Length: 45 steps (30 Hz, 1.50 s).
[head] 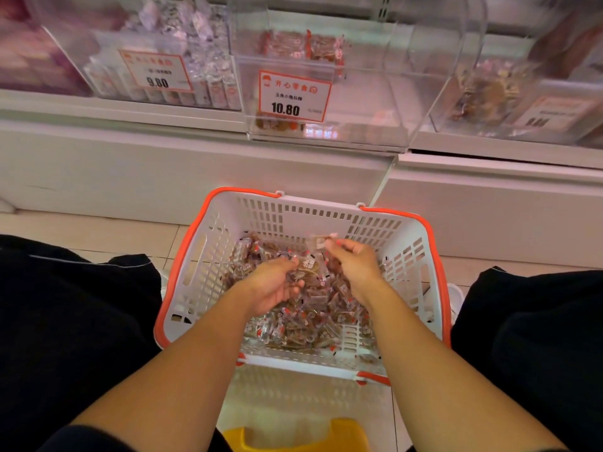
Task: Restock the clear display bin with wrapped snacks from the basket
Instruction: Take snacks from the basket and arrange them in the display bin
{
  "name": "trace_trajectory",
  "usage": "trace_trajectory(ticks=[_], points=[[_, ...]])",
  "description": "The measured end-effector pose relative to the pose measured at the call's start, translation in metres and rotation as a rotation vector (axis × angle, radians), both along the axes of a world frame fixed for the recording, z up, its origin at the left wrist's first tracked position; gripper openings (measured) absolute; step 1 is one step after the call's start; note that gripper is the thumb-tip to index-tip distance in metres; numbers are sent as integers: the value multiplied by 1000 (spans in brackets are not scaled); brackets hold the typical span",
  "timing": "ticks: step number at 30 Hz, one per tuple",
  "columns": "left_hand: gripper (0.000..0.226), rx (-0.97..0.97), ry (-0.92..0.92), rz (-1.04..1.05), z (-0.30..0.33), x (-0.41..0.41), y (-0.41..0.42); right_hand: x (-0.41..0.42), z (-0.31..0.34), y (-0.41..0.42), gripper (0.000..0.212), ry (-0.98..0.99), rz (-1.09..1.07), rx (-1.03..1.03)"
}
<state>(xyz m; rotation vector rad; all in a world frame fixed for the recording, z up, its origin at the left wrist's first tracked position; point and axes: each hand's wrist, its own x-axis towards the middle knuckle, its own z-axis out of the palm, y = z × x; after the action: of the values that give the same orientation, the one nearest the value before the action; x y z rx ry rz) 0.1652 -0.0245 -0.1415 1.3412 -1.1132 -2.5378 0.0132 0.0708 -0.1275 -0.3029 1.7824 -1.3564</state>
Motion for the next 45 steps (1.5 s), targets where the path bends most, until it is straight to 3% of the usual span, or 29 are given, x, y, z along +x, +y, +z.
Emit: trace_trajectory(ticks=[2, 4, 7, 10, 14, 19, 24, 28, 30, 33, 37, 43, 45], points=[[29, -26, 6, 55, 1, -3, -1, -6, 3, 0, 6, -242, -160, -100], [37, -67, 31, 123, 1, -6, -2, -10, 8, 2, 13, -358, -115, -148], [53, -100, 65, 198, 4, -12, -2, -1, 6, 2, 23, -164, 100, 0], [41, -114, 71, 219, 5, -17, -3, 8, 0, -1, 26, -57, 68, 7], [24, -99, 112, 190, 6, -16, -3, 15, -3, -7, 37, -165, 104, -61], [33, -199, 28, 149, 11, -19, -2, 19, -1, -9, 42, 118, 161, -33], [18, -393, -35, 92, 9, -24, -2, 21, -2, -12, 52, 293, 141, -23], [17, -416, -54, 59, 9, -22, -4, 23, -2, -9, 62, 205, 261, -10], [16, -443, -91, 77, 6, -23, -4, 26, -4, -9, 56, 181, 292, -2], [22, -369, -103, 179, 4, -27, -3, 31, -6, -10, 40, 141, 205, -40], [26, -320, -74, 263, 8, -33, -1, 36, -6, -14, 41, -12, 65, -93], [33, -125, -4, 254, 10, -31, 3, 44, -4, -17, 45, 28, 42, -117], [27, -162, -18, 243, 8, -30, 4, 45, -2, -19, 46, 62, 85, -86]])
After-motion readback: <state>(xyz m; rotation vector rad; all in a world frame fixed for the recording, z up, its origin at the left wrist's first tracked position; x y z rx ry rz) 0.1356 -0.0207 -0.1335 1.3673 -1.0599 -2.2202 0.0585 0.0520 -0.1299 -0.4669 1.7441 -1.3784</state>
